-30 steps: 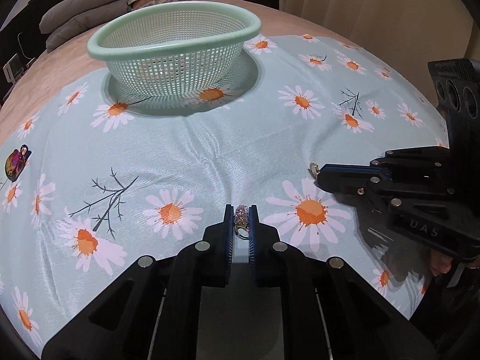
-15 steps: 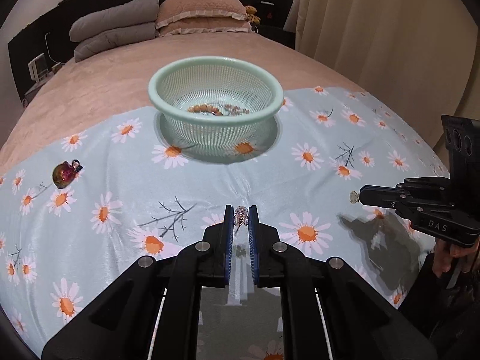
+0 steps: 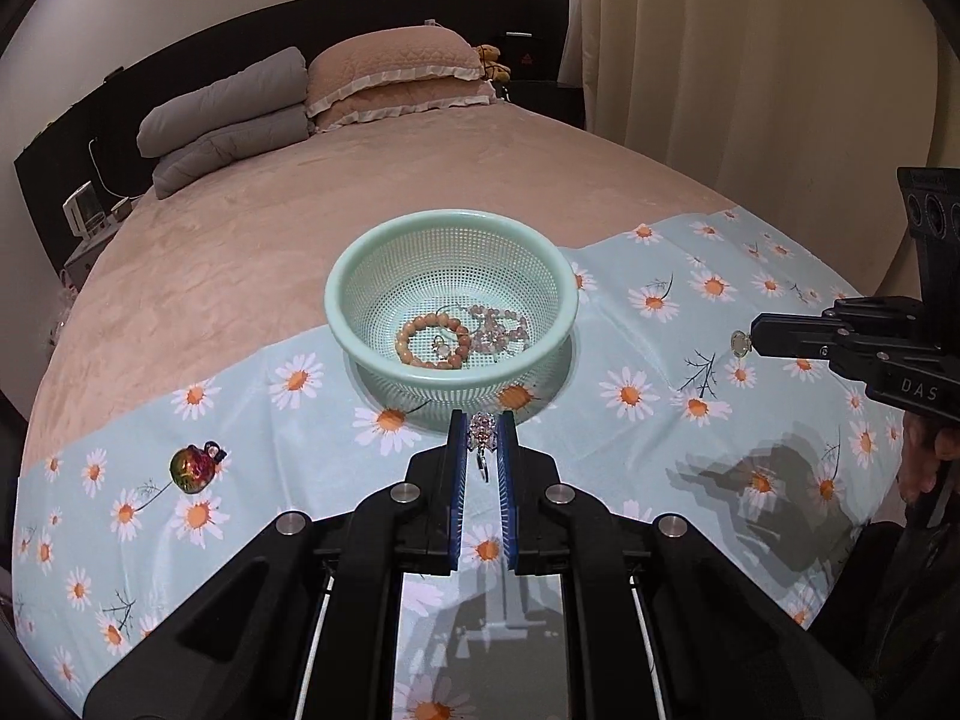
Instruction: Organize jewelry
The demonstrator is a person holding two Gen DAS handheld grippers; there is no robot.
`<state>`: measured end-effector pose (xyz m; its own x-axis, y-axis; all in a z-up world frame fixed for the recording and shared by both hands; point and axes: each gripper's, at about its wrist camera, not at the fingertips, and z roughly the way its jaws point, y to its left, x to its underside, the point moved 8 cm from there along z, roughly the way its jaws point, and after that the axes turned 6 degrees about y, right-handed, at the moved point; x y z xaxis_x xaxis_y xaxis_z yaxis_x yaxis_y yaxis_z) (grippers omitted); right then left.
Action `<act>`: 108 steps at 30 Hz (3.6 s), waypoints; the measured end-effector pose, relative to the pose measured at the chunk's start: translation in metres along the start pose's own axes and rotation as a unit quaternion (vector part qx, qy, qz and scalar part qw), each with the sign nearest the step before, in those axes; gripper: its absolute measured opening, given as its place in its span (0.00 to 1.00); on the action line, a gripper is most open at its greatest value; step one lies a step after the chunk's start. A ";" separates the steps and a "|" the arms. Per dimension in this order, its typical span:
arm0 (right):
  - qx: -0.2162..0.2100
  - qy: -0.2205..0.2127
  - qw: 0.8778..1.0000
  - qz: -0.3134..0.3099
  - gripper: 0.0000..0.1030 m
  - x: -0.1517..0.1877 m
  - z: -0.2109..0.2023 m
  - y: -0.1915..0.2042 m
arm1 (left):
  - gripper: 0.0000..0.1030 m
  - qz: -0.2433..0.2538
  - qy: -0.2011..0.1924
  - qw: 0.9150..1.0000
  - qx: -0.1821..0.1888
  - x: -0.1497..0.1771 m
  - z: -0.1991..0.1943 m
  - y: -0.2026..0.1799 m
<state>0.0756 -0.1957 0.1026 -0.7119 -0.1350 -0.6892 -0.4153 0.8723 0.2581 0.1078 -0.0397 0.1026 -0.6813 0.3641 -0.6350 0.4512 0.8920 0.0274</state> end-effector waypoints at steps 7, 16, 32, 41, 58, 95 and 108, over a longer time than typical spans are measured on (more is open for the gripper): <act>0.011 -0.004 1.000 -0.014 0.02 -0.041 0.007 -0.009 | 0.10 0.008 0.003 1.000 -0.011 -0.033 0.009 0.014; -0.017 -0.002 0.998 -0.057 0.02 -0.093 0.045 0.002 | 0.10 0.000 0.017 1.000 -0.004 -0.065 0.051 0.035; -0.026 0.067 0.997 -0.016 0.02 -0.093 0.169 -0.037 | 0.10 -0.004 0.074 0.997 0.016 -0.063 0.146 0.049; -0.021 0.087 0.996 -0.009 0.02 -0.084 0.191 -0.048 | 0.10 -0.003 0.094 0.995 0.019 -0.055 0.165 0.047; 0.022 0.032 0.999 0.003 0.75 -0.103 0.163 -0.062 | 0.73 -0.024 0.051 0.998 0.000 -0.068 0.142 0.062; 0.156 0.044 0.986 0.041 0.86 -0.003 0.087 -0.072 | 0.94 -0.104 0.034 0.992 -0.065 0.011 0.095 0.052; 0.186 0.018 0.982 0.014 0.87 0.019 0.094 -0.051 | 0.94 -0.085 -0.006 0.994 -0.069 0.037 0.092 0.037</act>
<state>0.1366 -0.1987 0.0130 -0.7429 -0.1193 -0.6587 -0.1648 0.9863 0.0072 0.1524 -0.0185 0.0094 -0.7336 0.2021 -0.6488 0.2465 0.9689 0.0230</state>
